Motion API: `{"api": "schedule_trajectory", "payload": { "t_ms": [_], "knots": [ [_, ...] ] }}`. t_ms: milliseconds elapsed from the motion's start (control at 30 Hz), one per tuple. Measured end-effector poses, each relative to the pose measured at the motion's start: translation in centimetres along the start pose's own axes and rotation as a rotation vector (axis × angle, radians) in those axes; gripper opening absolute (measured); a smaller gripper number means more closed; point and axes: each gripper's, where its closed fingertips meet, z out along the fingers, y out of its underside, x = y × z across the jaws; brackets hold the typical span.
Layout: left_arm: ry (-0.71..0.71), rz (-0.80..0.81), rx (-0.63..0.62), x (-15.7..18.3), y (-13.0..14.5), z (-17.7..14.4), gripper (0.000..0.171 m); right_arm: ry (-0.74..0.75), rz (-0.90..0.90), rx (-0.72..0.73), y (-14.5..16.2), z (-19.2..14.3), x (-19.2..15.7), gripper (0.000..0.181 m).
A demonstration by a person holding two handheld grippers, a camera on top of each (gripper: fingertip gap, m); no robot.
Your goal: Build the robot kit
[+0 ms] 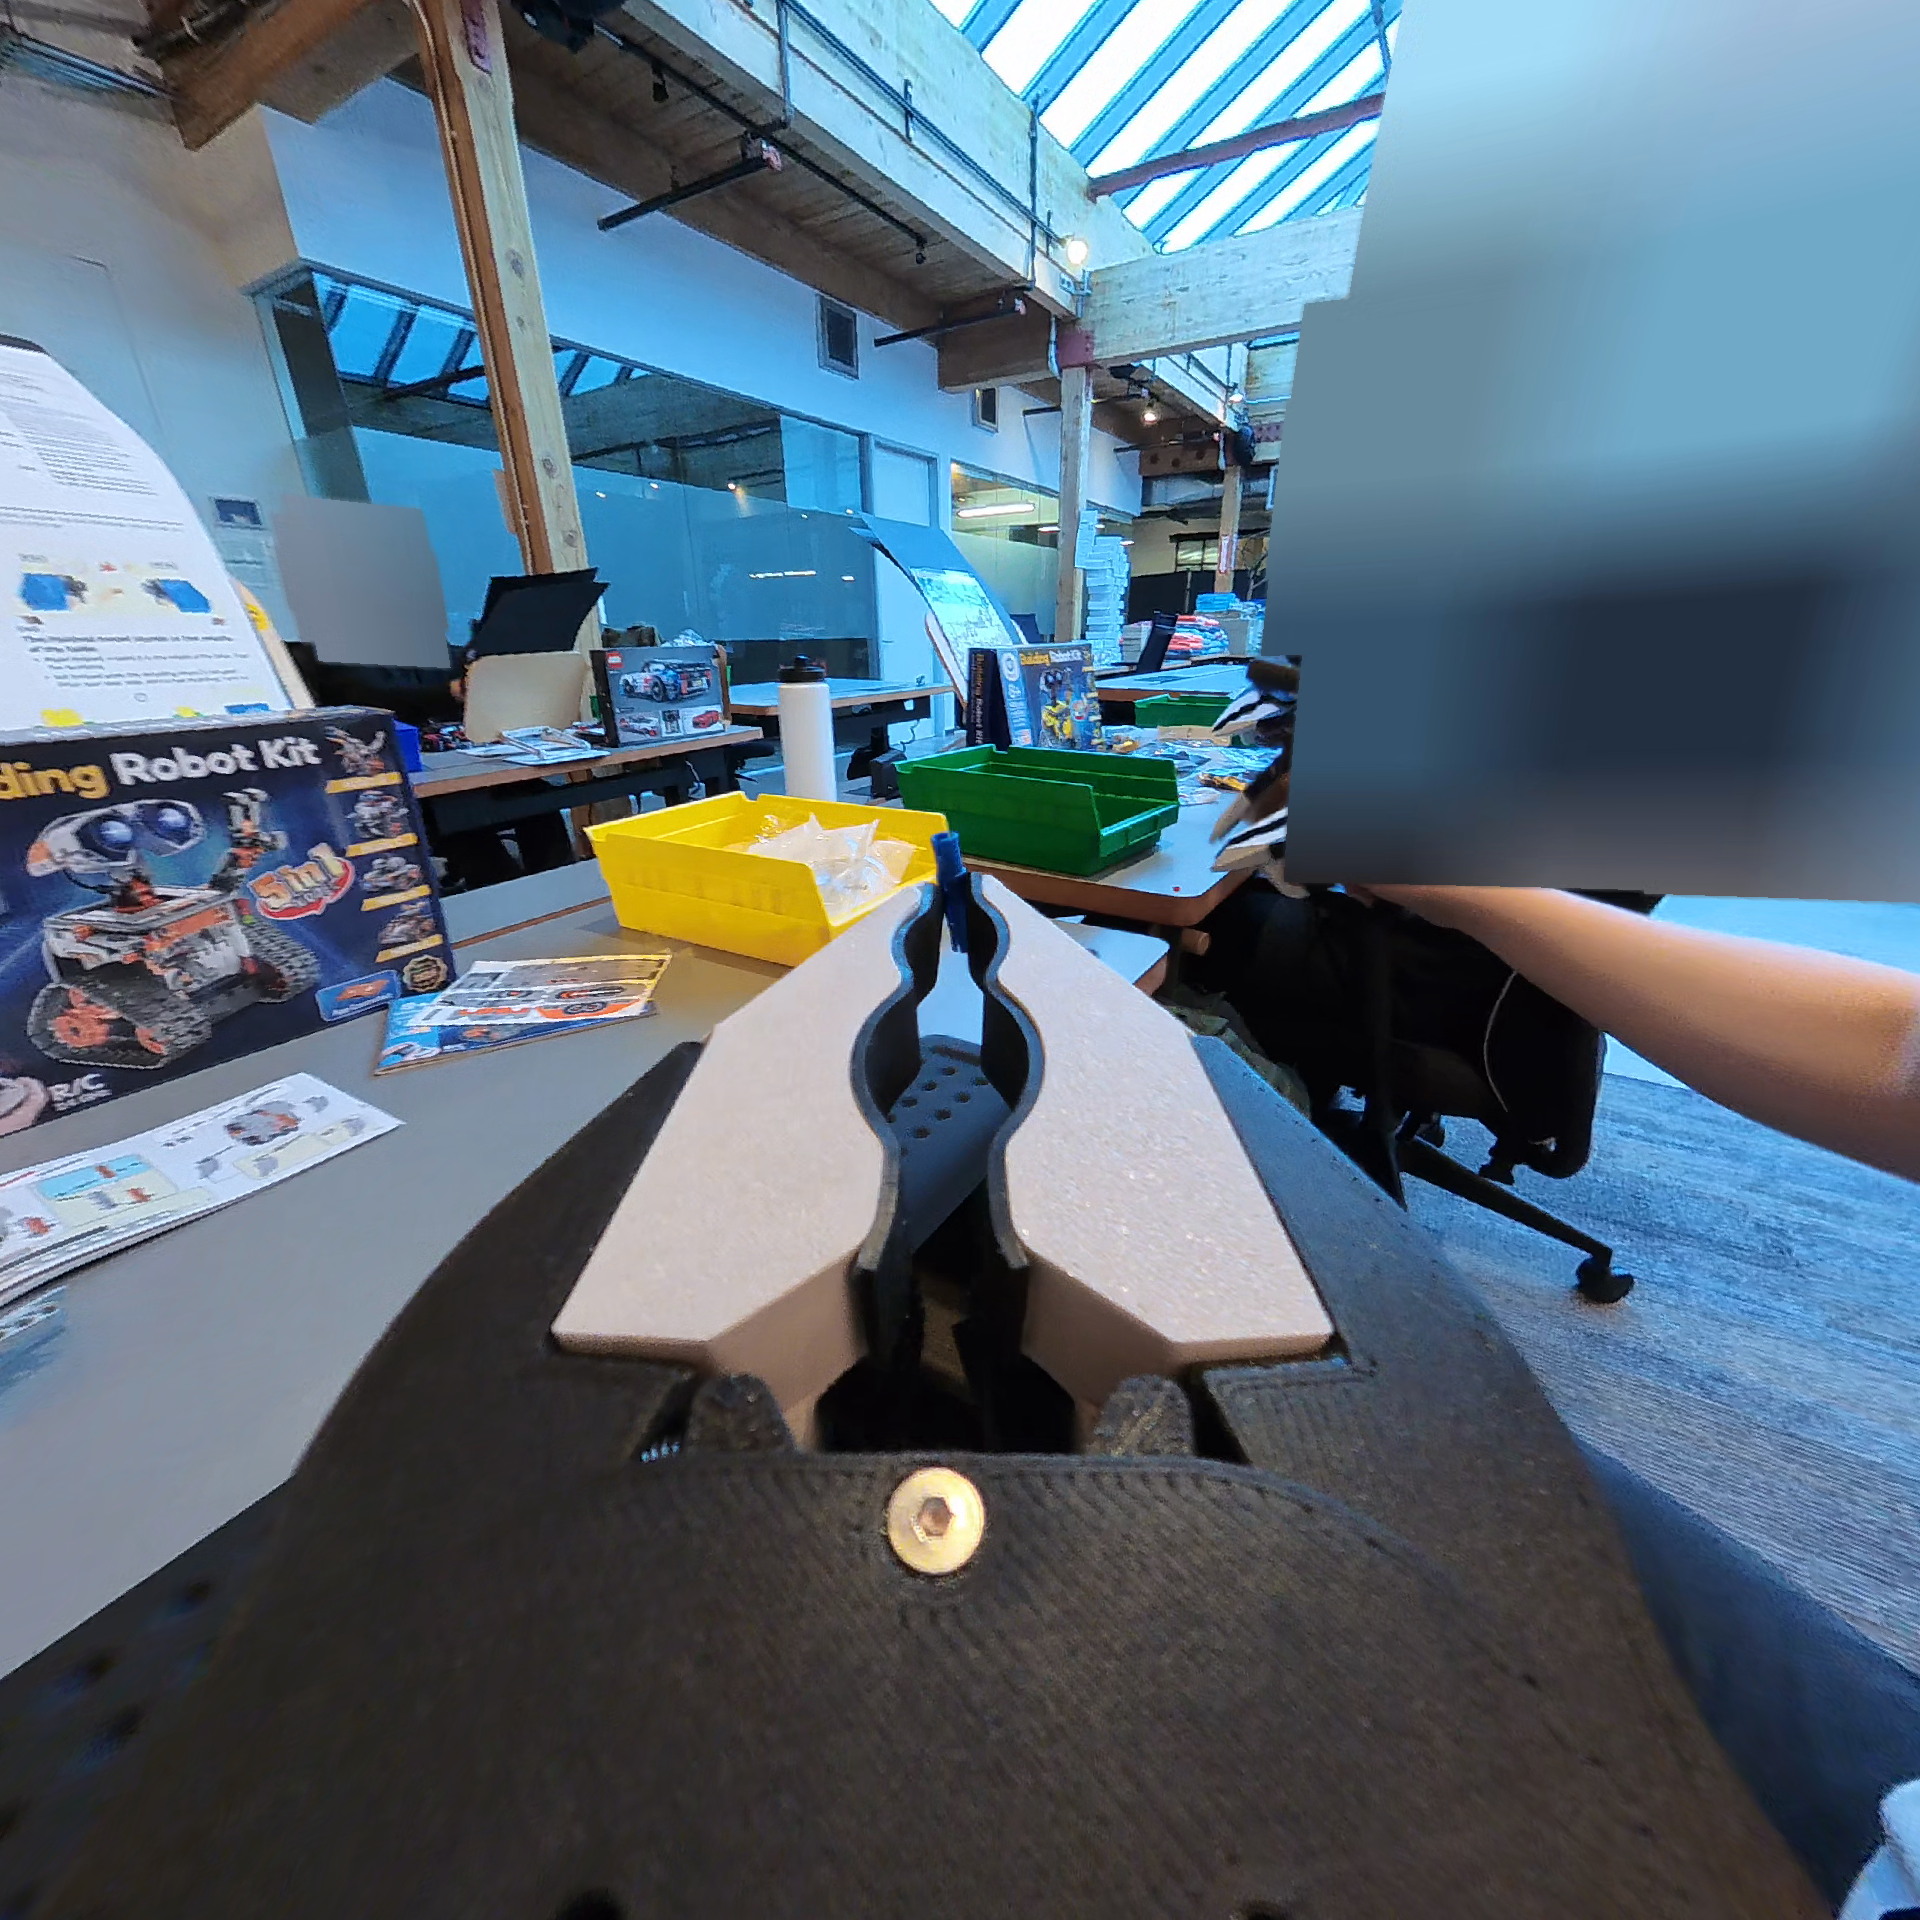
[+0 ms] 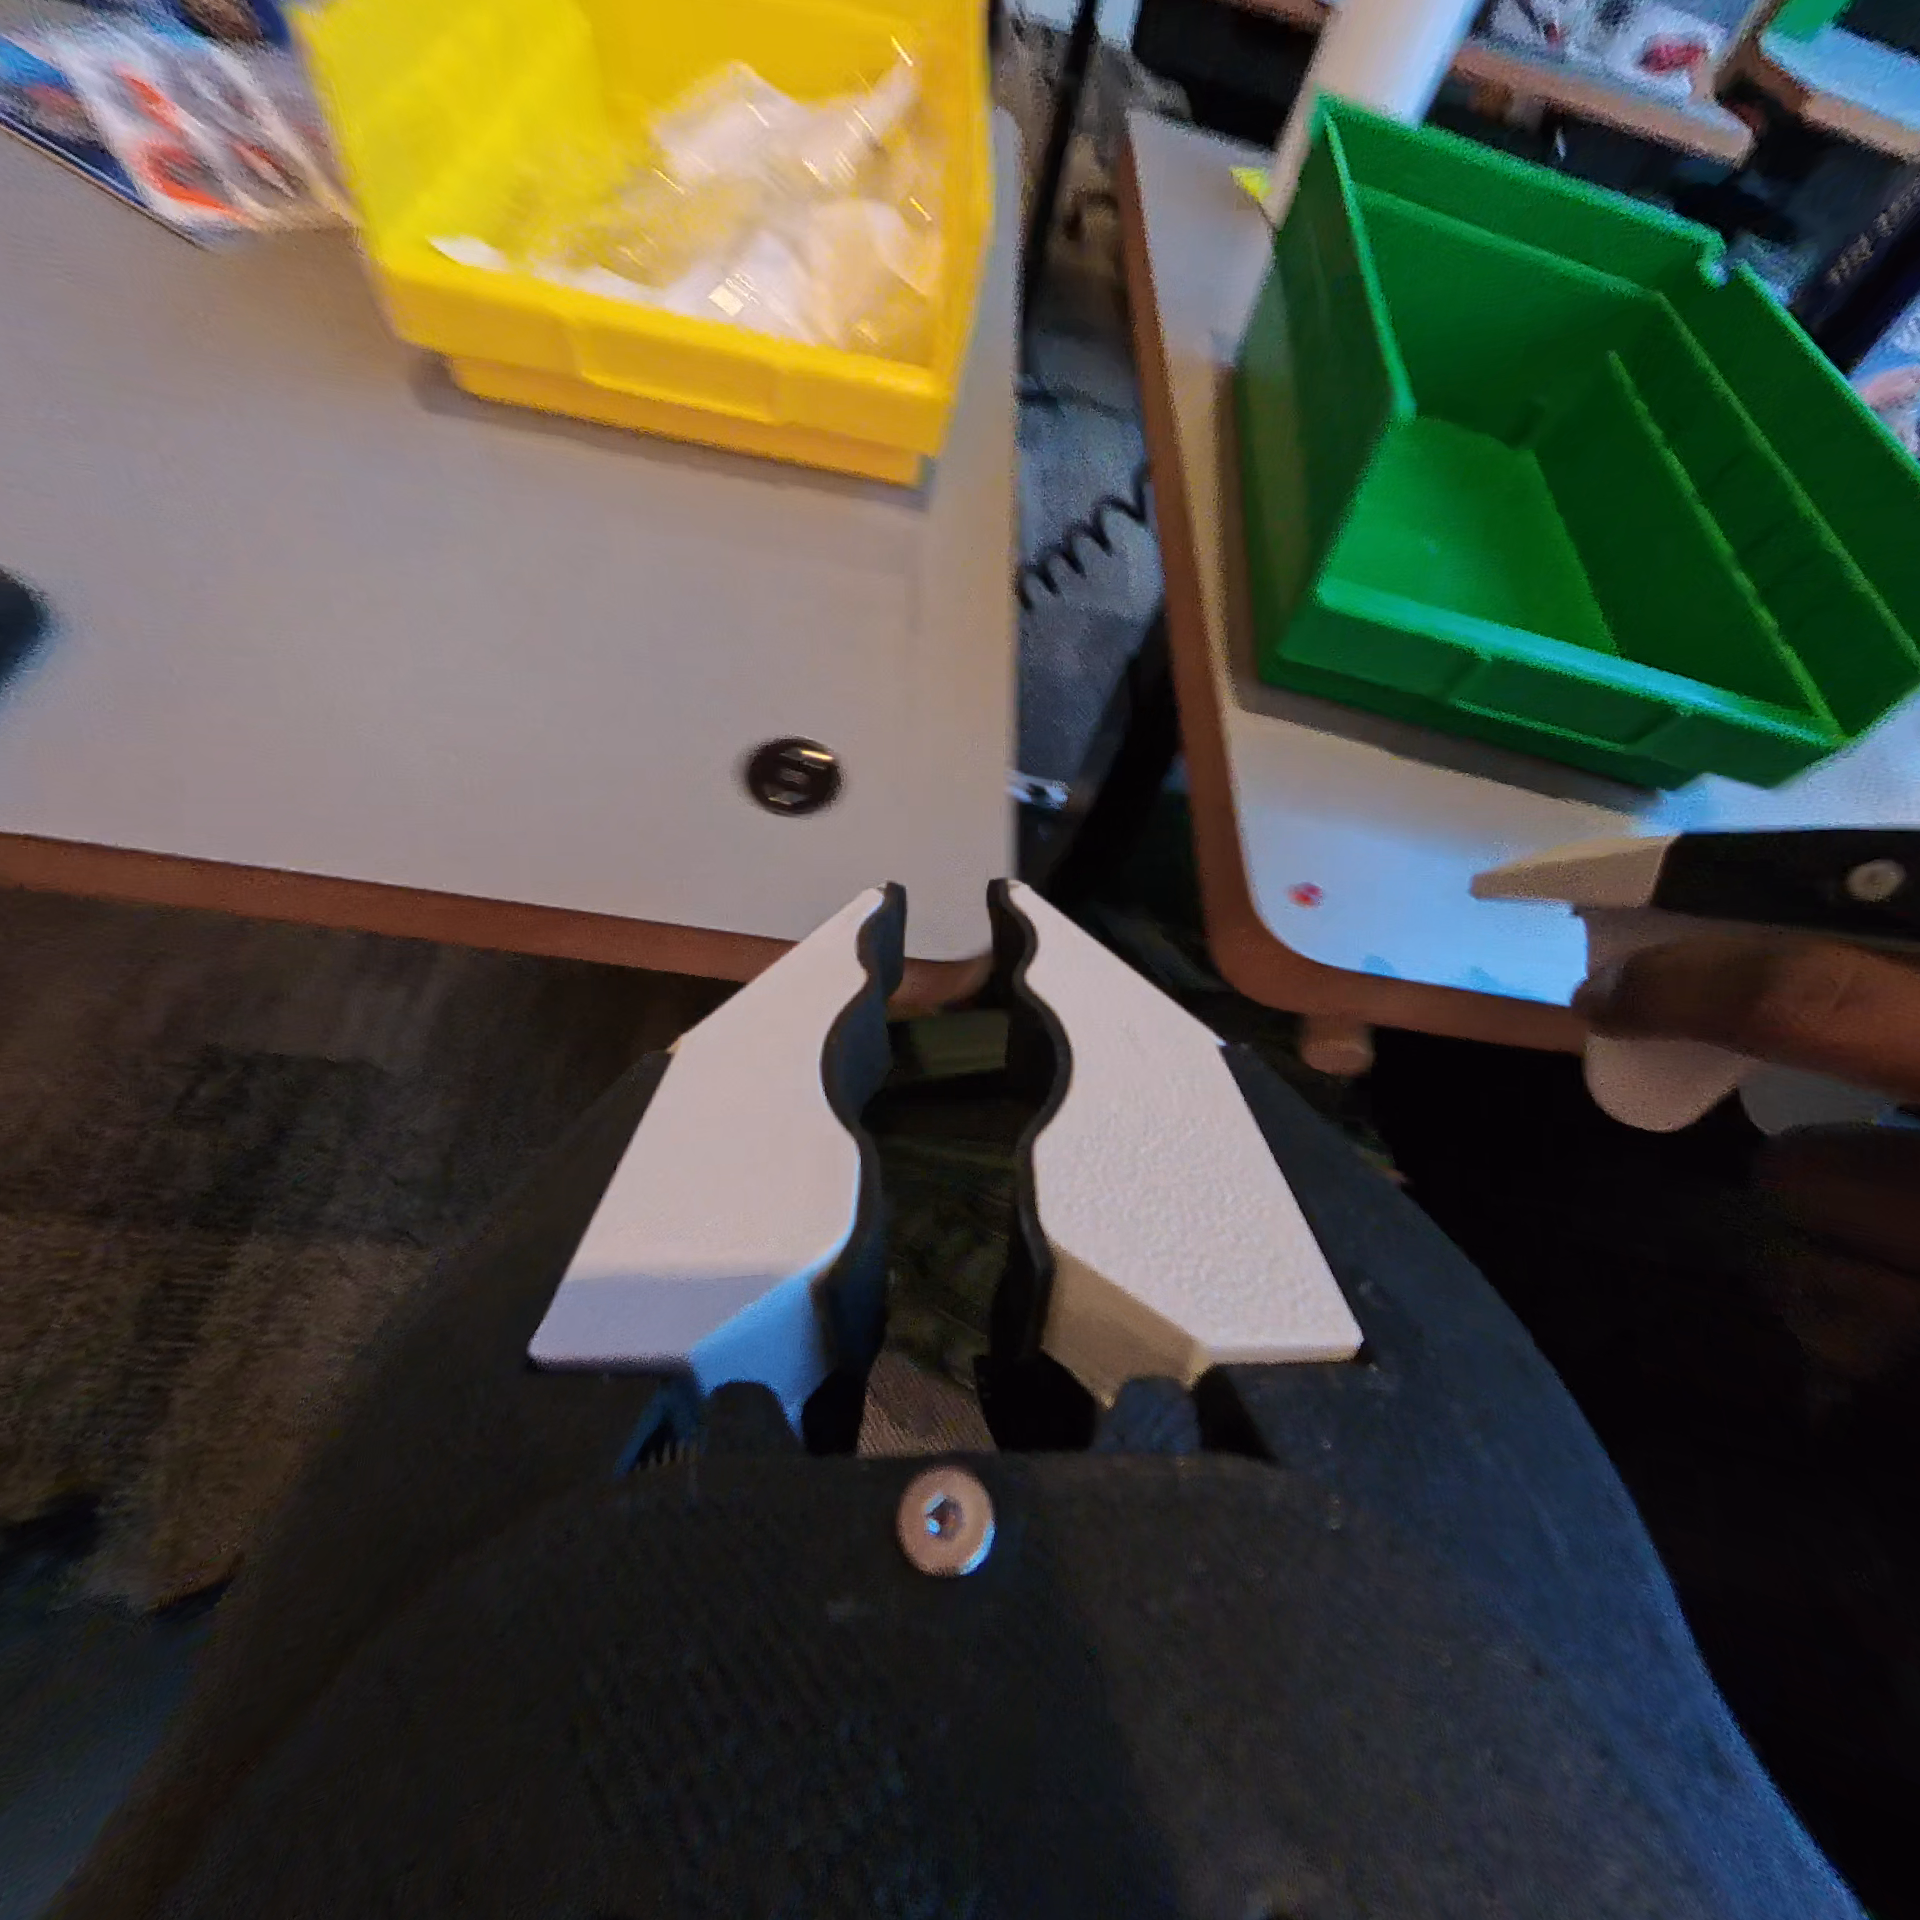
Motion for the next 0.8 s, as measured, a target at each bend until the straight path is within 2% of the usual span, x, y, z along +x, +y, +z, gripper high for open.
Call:
{"api": "schedule_trajectory", "payload": {
  "t_ms": [67, 167, 267, 367, 467, 533, 633, 733, 800],
  "knots": [
    [-0.018, 0.008, -0.003, -0.6, 0.3, -0.4, 0.002, -0.068, -0.007, 0.096, -0.7, -1.9, -4.5, 0.014],
    [-0.036, 0.023, -0.007, -2.1, 0.5, -0.9, 0.003, -0.148, -0.042, 0.335, -2.0, -5.7, -13.3, 0.010],
    [-0.037, 0.038, 0.001, -4.5, 0.2, -1.1, 0.003, -0.106, -0.165, 0.556, -2.7, -8.8, -20.7, 0.000],
    [-0.028, 0.045, 0.016, -7.3, -0.2, -0.5, 0.002, -0.075, -0.235, 0.666, -4.1, -9.4, -25.3, 0.000],
    [-0.036, 0.054, 0.058, -10.4, -2.0, 1.0, 0.002, -0.129, -0.269, 0.685, -6.9, -7.7, -29.3, 0.000],
    [-0.028, 0.040, 0.070, -12.0, -4.1, 2.2, 0.002, -0.156, -0.289, 0.662, -10.0, -6.2, -31.2, 0.000],
    [-0.036, 0.012, 0.059, -14.4, -8.1, 2.8, 0.002, -0.230, -0.315, 0.691, -16.9, -6.0, -33.6, 0.000],
    [-0.093, 0.002, 0.067, -17.1, -13.8, 1.4, 0.002, -0.311, -0.338, 0.725, -24.6, -6.7, -35.9, 0.000],
    [-0.150, 0.006, 0.083, -18.7, -18.4, -0.6, 0.002, -0.355, -0.349, 0.752, -29.8, -7.7, -37.4, 0.000]
  ]
}}
